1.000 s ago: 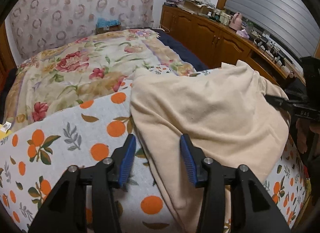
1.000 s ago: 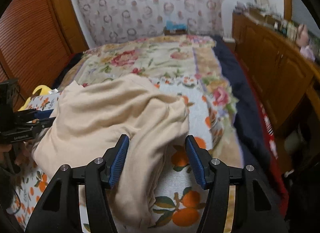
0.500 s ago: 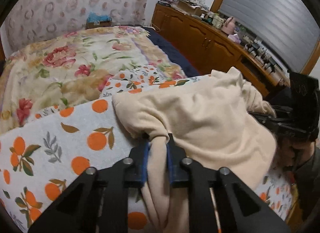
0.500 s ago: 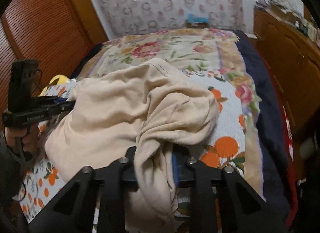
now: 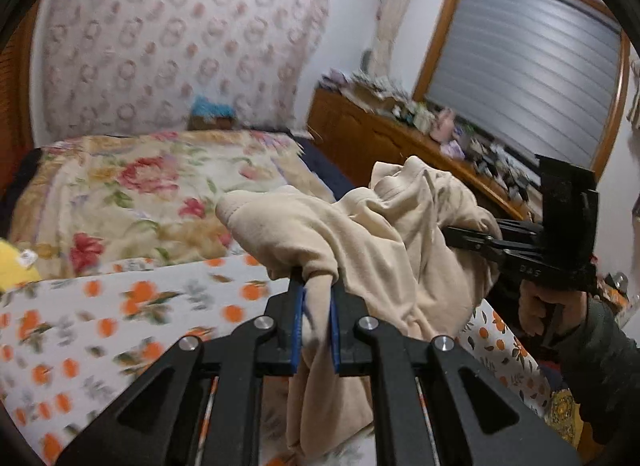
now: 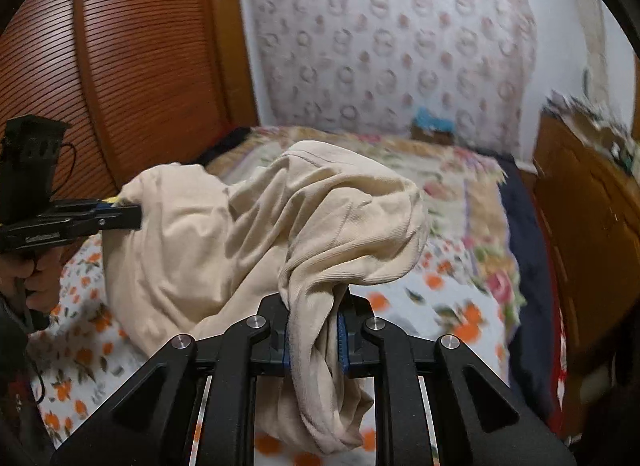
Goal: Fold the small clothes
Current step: 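Carry the folded shirt with both tools onto the bed beside the yellow plush toy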
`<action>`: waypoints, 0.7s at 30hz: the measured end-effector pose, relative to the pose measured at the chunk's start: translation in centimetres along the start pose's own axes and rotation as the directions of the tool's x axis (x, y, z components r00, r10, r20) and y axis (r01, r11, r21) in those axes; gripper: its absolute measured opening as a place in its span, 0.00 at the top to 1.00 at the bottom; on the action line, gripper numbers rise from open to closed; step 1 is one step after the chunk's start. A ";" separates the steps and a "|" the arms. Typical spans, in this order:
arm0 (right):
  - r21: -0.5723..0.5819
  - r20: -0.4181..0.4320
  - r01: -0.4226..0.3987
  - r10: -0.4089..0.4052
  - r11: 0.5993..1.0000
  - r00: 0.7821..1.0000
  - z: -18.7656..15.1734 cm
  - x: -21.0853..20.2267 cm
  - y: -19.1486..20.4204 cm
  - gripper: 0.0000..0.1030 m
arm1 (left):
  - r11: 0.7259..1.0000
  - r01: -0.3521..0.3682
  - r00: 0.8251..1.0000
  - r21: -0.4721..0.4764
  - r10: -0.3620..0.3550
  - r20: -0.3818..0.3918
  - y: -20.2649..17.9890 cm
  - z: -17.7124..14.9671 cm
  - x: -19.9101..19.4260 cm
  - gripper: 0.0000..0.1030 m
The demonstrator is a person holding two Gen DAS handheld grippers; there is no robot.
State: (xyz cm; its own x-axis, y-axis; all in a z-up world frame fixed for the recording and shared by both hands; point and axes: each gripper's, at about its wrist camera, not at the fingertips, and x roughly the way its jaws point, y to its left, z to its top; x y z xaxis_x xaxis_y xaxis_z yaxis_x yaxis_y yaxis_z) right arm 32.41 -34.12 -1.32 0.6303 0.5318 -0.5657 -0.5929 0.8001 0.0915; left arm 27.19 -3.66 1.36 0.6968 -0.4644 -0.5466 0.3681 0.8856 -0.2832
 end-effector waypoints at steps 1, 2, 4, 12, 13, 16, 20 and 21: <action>-0.015 0.003 -0.016 0.016 1.000 1.000 0.6 0.4 0.9 0.87 | 1.000 -0.021 1.000 -0.014 0.022 0.020 0.9 -0.3 -1.5 0.93; -0.037 0.008 -0.034 0.034 0.999 0.999 1.5 1.1 2.2 0.87 | 0.999 -0.044 0.998 -0.027 0.045 0.035 2.0 -0.7 -3.0 0.93; -0.075 0.011 -0.069 0.070 0.995 0.997 3.0 2.6 4.5 0.87 | 0.995 -0.091 0.994 -0.045 0.093 0.055 3.6 -1.5 -5.0 0.93; -0.259 -0.024 -0.216 0.217 0.941 0.976 9.2 11.7 16.6 0.87 | 0.940 -0.289 0.946 -0.181 0.309 0.094 12.0 -6.3 -12.2 0.93; -0.282 -0.038 -0.237 0.236 0.930 0.971 9.8 13.2 18.3 0.87 | 0.928 -0.313 0.937 -0.203 0.337 0.094 13.1 -7.2 -12.9 0.93; -0.348 -0.076 -0.275 0.265 0.896 0.961 11.0 17.2 23.0 0.87 | 0.892 -0.370 0.913 -0.261 0.400 0.074 15.7 -9.9 -14.0 0.93; -0.429 -0.128 -0.308 0.280 0.849 0.951 11.7 21.8 28.7 0.87 | 0.850 -0.402 0.894 -0.339 0.444 0.054 18.2 -13.1 -15.0 0.93; -0.447 -0.142 -0.314 0.280 0.838 0.950 11.6 22.8 29.9 0.87 | 0.841 -0.412 0.890 -0.352 0.455 0.045 18.7 -13.8 -15.1 0.93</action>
State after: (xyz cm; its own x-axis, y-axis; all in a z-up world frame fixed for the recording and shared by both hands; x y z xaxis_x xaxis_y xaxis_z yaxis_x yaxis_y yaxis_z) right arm 34.92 5.14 -1.94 0.3614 0.6891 -0.6281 -0.9184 0.3793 -0.1123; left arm 15.04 19.98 -6.54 0.8150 -0.0106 -0.5794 -0.1942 0.9370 -0.2904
